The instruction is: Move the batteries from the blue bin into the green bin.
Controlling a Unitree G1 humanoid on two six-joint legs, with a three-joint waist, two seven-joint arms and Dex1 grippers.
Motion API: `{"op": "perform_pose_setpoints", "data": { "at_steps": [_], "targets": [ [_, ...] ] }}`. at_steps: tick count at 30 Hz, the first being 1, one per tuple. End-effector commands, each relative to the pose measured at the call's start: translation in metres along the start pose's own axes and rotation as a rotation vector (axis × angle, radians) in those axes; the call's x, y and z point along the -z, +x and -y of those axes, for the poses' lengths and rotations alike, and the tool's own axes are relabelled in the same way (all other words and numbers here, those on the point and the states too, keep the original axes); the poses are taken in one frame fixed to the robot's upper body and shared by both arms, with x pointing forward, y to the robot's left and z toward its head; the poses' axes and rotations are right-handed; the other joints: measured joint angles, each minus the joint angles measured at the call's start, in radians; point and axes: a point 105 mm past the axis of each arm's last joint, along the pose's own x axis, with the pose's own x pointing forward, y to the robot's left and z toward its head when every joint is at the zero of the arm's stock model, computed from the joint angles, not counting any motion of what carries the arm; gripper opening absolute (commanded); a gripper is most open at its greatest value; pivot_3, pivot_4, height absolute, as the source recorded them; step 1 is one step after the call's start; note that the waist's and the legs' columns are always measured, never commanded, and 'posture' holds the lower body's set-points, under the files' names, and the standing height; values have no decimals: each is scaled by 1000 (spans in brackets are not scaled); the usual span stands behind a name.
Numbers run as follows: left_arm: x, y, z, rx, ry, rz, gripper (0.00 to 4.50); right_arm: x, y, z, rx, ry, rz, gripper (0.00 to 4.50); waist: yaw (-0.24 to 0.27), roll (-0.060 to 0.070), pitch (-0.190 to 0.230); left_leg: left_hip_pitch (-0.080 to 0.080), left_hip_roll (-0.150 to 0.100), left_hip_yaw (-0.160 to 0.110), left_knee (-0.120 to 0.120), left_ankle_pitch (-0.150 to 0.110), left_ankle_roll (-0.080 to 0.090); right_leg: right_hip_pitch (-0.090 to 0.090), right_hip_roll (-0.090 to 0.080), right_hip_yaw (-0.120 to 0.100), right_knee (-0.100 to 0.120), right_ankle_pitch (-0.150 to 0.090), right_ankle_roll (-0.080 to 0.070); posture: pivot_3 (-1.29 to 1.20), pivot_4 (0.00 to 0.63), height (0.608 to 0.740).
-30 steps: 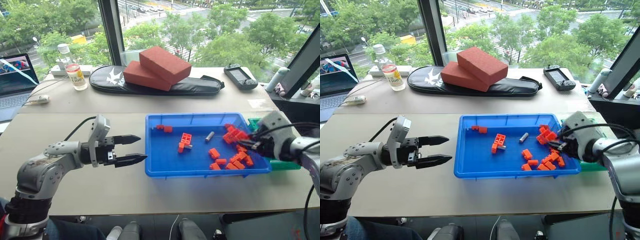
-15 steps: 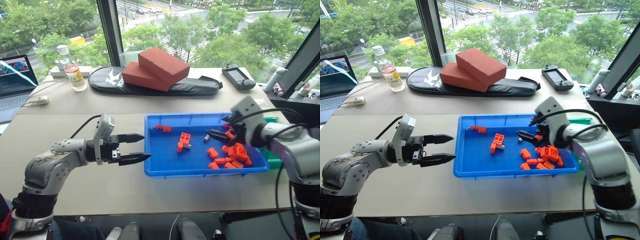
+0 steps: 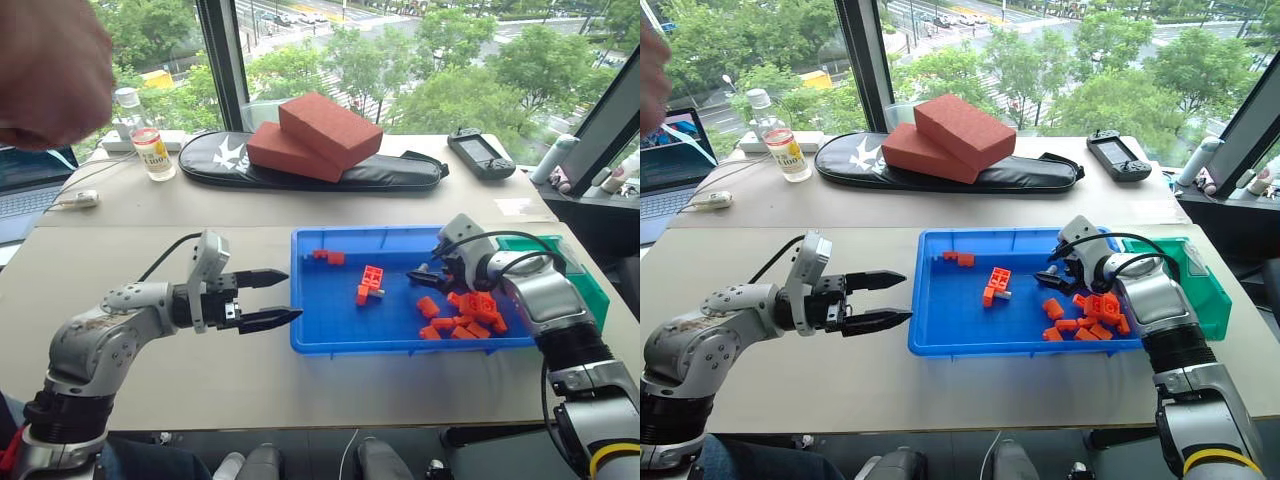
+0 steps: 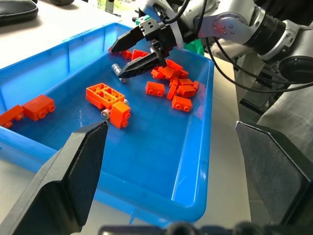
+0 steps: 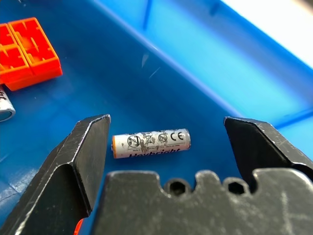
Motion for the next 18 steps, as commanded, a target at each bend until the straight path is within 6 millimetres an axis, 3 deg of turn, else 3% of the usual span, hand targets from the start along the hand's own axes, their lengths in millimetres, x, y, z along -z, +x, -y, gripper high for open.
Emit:
{"op": "perform_pose_setpoints", "data": {
  "at_steps": [1,9,12,15,18],
  "targets": [
    [-11,-3,5,1,46,38,4500,-6,-4,9,-4,12,35,4332,-1,0,0,0,0,0,0,0,0,0,0,0,0,0,0,0,150,740],
    [-9,-5,5,-13,45,32,4500,5,1,8,-27,46,16,4332,-4,0,0,1,0,0,0,0,0,1,0,0,0,0,0,0,150,740],
    [-9,-4,6,-11,45,33,4500,5,1,6,-31,49,17,3705,-5,0,0,1,0,0,0,0,0,1,0,0,0,0,0,0,150,740],
    [-8,-2,5,-8,44,33,4500,1,0,3,-48,50,35,2671,-5,0,0,1,0,0,0,0,0,1,0,0,0,0,0,0,150,740],
    [-8,-2,5,-5,45,32,4500,-9,-7,5,-22,44,74,2507,-5,0,0,1,0,0,0,0,0,1,0,0,0,0,0,0,150,740]
  ]
}}
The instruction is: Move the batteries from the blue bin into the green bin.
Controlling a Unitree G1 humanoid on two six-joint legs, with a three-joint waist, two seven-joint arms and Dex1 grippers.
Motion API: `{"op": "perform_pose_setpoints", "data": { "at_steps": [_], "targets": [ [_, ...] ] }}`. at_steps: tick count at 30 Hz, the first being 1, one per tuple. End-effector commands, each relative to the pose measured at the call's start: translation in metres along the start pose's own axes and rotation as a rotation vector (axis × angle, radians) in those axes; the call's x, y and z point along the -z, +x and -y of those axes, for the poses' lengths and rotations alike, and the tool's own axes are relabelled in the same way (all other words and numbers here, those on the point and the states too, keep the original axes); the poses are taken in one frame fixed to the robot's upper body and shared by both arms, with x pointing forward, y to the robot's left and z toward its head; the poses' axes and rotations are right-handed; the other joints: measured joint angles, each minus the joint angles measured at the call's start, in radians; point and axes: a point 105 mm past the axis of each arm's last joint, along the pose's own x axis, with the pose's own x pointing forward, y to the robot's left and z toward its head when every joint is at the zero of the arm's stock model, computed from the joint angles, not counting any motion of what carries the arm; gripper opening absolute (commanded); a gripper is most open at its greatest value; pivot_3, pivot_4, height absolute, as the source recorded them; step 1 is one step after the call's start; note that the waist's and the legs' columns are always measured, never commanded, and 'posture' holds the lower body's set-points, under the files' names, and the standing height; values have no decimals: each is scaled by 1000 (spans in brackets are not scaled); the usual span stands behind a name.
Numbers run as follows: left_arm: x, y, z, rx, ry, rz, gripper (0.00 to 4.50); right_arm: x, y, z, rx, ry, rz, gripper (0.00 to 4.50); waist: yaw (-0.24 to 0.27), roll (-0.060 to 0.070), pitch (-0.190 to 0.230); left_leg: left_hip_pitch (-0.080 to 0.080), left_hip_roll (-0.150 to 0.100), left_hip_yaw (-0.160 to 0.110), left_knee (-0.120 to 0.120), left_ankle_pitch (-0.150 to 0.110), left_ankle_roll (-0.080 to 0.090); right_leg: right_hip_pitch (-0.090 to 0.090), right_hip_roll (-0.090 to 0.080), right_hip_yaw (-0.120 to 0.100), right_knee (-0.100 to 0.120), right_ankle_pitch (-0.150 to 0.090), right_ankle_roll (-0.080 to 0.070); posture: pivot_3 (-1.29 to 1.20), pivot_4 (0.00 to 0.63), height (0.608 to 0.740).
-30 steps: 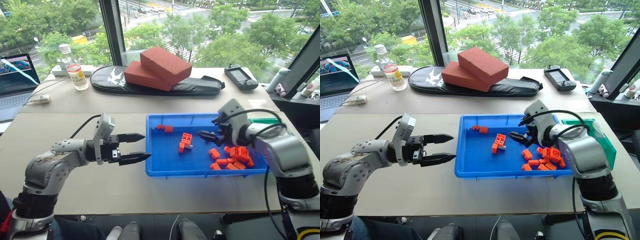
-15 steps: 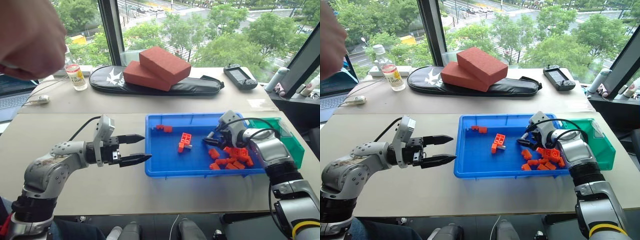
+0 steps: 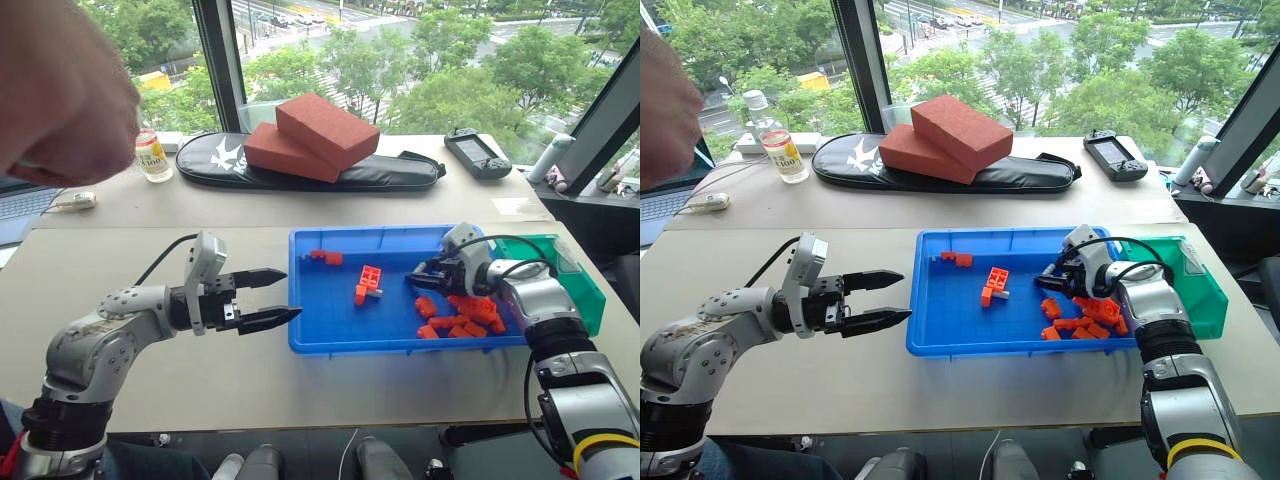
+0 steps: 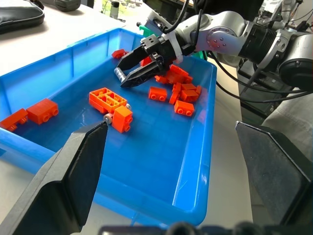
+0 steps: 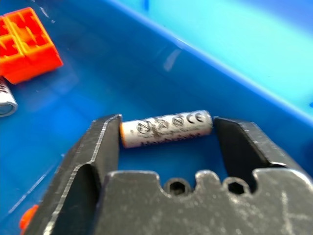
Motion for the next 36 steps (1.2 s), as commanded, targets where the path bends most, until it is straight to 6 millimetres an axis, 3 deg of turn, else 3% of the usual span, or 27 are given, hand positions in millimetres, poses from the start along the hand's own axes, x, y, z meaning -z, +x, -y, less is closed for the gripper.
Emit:
{"op": "perform_pose_setpoints", "data": {
  "at_steps": [1,2,4,6,8,10,13,15,20,22,24,26,32,36],
  "targets": [
    [-10,1,5,22,45,26,4500,-16,-11,1,25,-6,63,2507,0,0,0,0,0,0,0,0,0,0,0,0,0,0,0,0,150,740],
    [-10,1,5,22,45,26,4500,-18,-13,1,30,-9,71,2507,0,0,0,0,0,0,0,0,0,0,0,0,0,0,0,0,150,740],
    [-9,0,4,20,45,24,4500,-46,-35,7,99,-2,183,2507,1,0,0,0,0,0,0,0,0,-1,0,0,0,0,0,0,150,740],
    [-9,-1,3,15,46,22,4500,-69,-66,20,232,-9,278,2507,3,1,1,-1,0,0,0,0,0,-1,-1,0,1,0,0,0,150,740],
    [-8,-2,2,10,45,21,4500,-78,-93,31,365,-8,321,2507,7,1,1,-1,0,0,0,0,0,-2,-1,0,1,0,0,0,150,740],
    [-8,-2,2,11,44,21,4500,-78,-112,40,464,23,324,2507,13,1,1,-1,0,0,0,0,0,-1,-1,0,1,0,0,0,150,740],
    [-6,0,2,19,42,17,4500,-63,-148,61,667,134,268,2507,17,1,1,-1,0,0,0,0,0,0,0,0,-1,0,0,0,150,740],
    [-5,2,2,29,38,17,4500,-47,-160,70,755,184,210,2507,19,1,1,-1,0,0,0,0,0,0,0,0,-1,0,0,0,150,740],
    [-2,4,1,39,35,10,4500,-21,-165,73,820,238,149,2507,15,1,1,-1,0,2,0,0,0,-1,0,2,-1,0,0,0,150,740],
    [-3,4,0,38,38,11,4500,-14,-170,77,866,258,145,3509,16,1,1,-1,0,3,0,0,0,-1,0,2,-1,0,0,0,150,740],
    [-3,3,-1,38,40,11,4500,-14,-172,77,869,254,150,3901,18,1,1,-1,0,3,0,0,0,-1,0,2,-1,0,0,0,150,740],
    [-2,0,-4,36,39,3,4500,-22,-170,74,848,240,170,4458,18,1,1,-1,0,3,0,0,0,-1,0,2,-1,0,0,0,150,740],
    [1,-1,-11,41,40,-14,4500,-53,-172,65,778,184,268,4458,19,1,1,-1,0,3,0,0,0,-1,0,2,-1,0,0,0,150,740],
    [4,0,-14,42,22,-17,4500,-89,-150,28,553,75,349,4458,18,1,1,-1,0,3,0,0,0,-1,0,2,-1,0,0,0,150,740]
  ]
}}
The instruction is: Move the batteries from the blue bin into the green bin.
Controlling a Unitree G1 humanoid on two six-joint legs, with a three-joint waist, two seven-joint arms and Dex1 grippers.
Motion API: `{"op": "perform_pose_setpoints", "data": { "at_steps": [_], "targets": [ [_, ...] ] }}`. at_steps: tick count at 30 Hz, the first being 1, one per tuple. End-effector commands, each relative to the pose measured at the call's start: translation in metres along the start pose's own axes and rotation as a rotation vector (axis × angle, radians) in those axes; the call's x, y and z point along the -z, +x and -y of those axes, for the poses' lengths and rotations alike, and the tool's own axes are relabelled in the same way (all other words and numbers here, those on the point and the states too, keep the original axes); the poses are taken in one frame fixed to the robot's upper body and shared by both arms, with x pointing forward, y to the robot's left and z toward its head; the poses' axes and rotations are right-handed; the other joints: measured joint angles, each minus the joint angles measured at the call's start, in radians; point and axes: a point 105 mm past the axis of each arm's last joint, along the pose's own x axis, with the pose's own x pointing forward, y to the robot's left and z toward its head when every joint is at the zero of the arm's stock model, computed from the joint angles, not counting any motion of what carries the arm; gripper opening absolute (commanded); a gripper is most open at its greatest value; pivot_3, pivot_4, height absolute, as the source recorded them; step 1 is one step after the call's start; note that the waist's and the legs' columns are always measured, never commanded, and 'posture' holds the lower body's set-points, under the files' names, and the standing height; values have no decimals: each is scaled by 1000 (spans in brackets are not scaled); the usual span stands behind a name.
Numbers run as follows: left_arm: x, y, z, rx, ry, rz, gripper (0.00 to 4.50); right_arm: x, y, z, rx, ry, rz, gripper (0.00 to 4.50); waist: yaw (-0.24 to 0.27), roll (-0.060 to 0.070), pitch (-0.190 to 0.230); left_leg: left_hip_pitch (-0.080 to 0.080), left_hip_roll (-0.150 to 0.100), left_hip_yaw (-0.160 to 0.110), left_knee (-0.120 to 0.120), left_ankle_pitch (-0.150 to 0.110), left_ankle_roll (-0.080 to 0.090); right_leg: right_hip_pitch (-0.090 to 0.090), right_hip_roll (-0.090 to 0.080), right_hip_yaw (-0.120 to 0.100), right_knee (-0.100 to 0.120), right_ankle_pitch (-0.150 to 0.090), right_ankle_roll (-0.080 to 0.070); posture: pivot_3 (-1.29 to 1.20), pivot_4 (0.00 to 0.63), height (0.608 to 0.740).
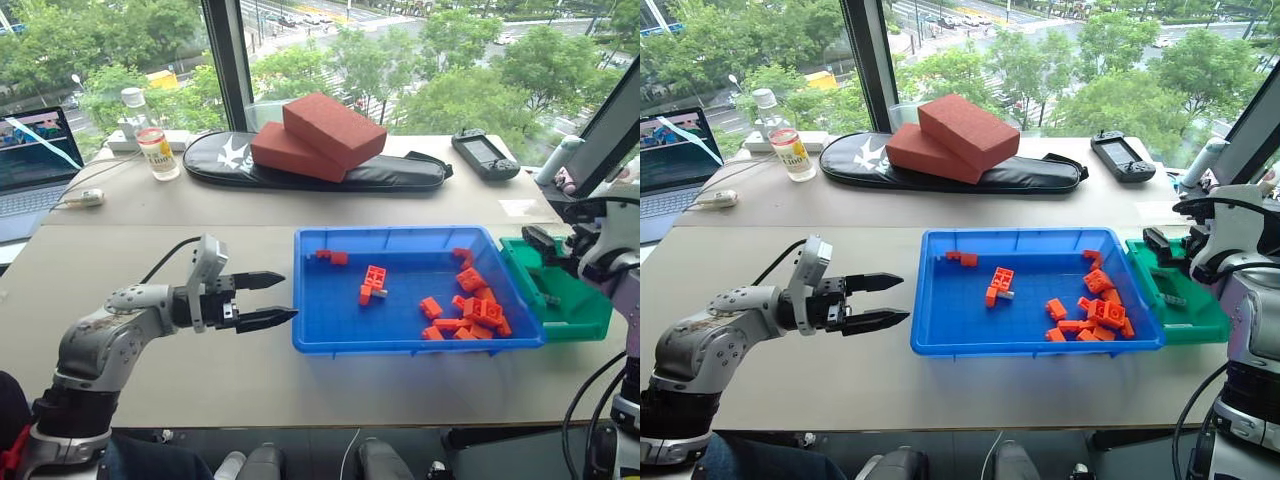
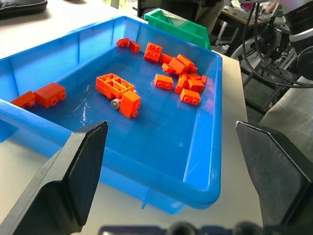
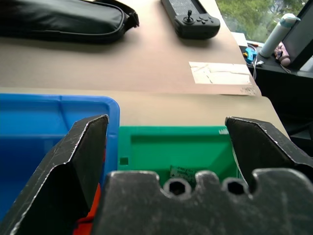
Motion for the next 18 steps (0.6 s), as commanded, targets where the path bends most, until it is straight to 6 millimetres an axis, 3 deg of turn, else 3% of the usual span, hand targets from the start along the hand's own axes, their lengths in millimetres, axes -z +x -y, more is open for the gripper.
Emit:
{"op": "perform_pose_setpoints", "data": {
  "at_steps": [1,4,8,11,15,18],
  "targets": [
    [-5,2,-1,8,33,1,4500,-36,-11,-45,-210,-83,114,4458,-2,0,0,0,0,0,0,0,0,0,0,0,0,0,0,0,150,740],
    [-8,3,0,20,25,14,4500,-40,-17,-89,-391,-137,145,4458,0,0,0,0,1,-1,0,0,0,0,0,-1,0,0,0,0,150,740],
    [-6,5,0,18,19,7,4500,-35,-49,-156,-745,-195,239,4458,3,0,0,0,0,-1,0,0,0,0,0,-1,0,0,0,0,150,740],
    [-7,5,-1,14,18,7,4500,-27,-54,-166,-835,-183,227,4458,3,0,0,-1,0,-2,0,0,0,0,0,-2,0,0,0,0,150,740],
    [-7,6,1,24,13,5,4500,-1,-34,-172,-851,-254,105,4458,3,0,0,1,0,-2,0,0,0,1,0,-2,0,0,0,0,150,740],
    [-9,5,1,13,11,13,4500,11,-33,-183,-929,-320,70,4458,-2,0,0,1,1,-1,0,0,0,0,1,-1,0,0,0,0,150,740]
  ]
}}
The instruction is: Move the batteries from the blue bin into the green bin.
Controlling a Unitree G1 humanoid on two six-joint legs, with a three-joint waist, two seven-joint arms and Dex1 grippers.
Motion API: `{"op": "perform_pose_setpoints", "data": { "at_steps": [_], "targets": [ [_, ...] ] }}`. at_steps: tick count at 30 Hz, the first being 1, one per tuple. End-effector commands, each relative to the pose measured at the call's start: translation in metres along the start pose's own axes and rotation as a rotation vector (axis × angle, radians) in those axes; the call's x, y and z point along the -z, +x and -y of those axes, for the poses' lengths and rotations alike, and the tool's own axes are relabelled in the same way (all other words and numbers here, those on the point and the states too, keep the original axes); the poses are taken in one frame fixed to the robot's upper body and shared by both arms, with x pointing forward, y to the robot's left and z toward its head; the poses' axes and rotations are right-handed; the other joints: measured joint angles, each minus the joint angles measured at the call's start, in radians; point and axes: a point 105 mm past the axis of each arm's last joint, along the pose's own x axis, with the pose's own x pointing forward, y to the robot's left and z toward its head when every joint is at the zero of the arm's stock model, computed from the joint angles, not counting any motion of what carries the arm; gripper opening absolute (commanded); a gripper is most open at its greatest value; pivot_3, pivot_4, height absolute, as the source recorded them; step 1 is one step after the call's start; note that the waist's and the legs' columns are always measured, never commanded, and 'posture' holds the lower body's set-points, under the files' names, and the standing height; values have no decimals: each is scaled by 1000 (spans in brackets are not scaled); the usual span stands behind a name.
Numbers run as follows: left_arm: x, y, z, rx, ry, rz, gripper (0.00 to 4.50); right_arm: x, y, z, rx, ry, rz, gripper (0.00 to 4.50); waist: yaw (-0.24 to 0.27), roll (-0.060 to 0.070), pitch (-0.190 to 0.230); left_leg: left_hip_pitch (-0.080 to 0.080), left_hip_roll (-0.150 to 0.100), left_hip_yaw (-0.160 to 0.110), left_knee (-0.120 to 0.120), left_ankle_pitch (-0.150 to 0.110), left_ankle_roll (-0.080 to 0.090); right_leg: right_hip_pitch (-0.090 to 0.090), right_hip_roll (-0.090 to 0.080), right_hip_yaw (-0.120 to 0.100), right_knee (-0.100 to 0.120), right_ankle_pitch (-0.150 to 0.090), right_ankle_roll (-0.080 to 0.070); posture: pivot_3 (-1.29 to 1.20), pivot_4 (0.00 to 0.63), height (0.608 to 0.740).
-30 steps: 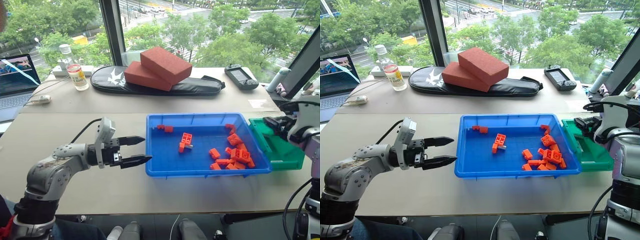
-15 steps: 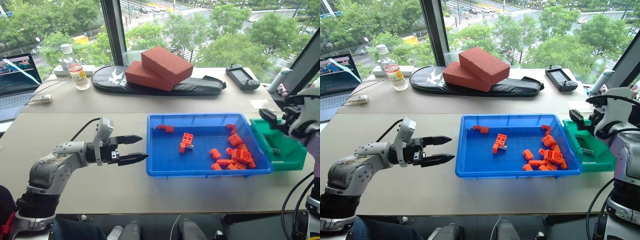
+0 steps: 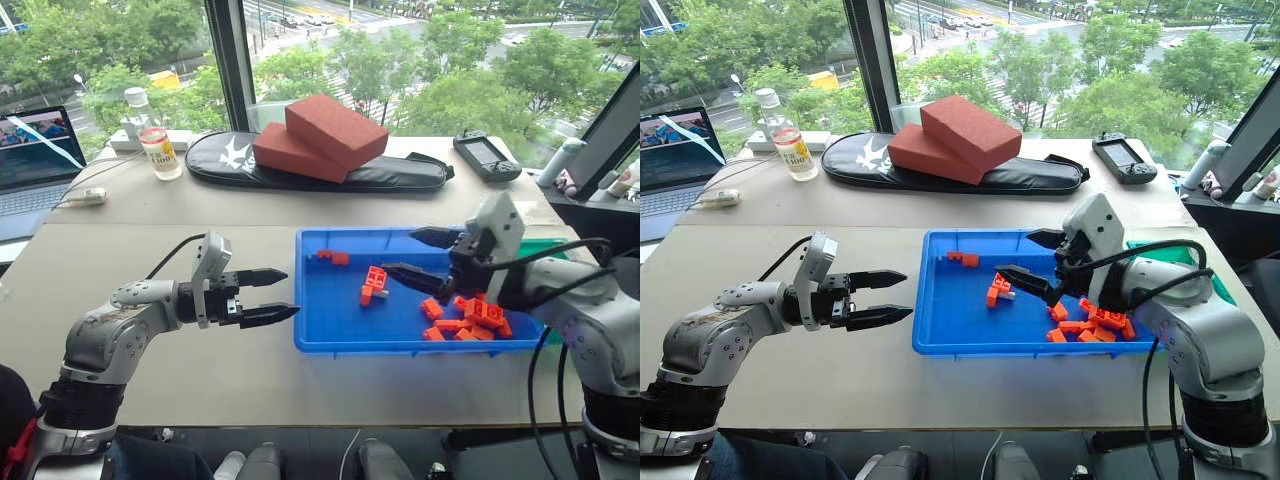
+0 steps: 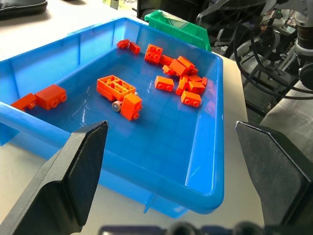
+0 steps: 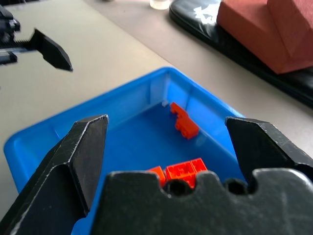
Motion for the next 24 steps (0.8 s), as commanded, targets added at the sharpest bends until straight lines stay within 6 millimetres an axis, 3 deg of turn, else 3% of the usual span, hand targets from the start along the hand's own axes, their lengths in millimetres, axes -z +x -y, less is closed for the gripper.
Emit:
{"op": "perform_pose_setpoints", "data": {
  "at_steps": [1,9,15,24],
  "targets": [
    [-10,-1,4,8,23,20,4500,-5,8,-7,-64,-93,3,4458,0,0,0,0,0,0,0,0,0,0,0,0,0,0,0,0,150,740],
    [-10,-2,6,-3,30,18,4500,17,52,12,-63,-119,-58,4458,1,0,0,0,0,0,0,0,0,0,0,0,0,0,0,0,150,740],
    [-11,-6,8,-23,39,19,4500,18,59,-12,-211,-142,-54,4458,0,0,0,-1,0,0,0,0,0,-1,0,0,0,0,0,0,150,740],
    [-9,-9,11,-36,34,18,4500,35,68,-11,-186,-118,-113,4458,-3,0,0,0,1,0,0,0,0,-1,0,0,1,0,0,0,150,740]
  ]
}}
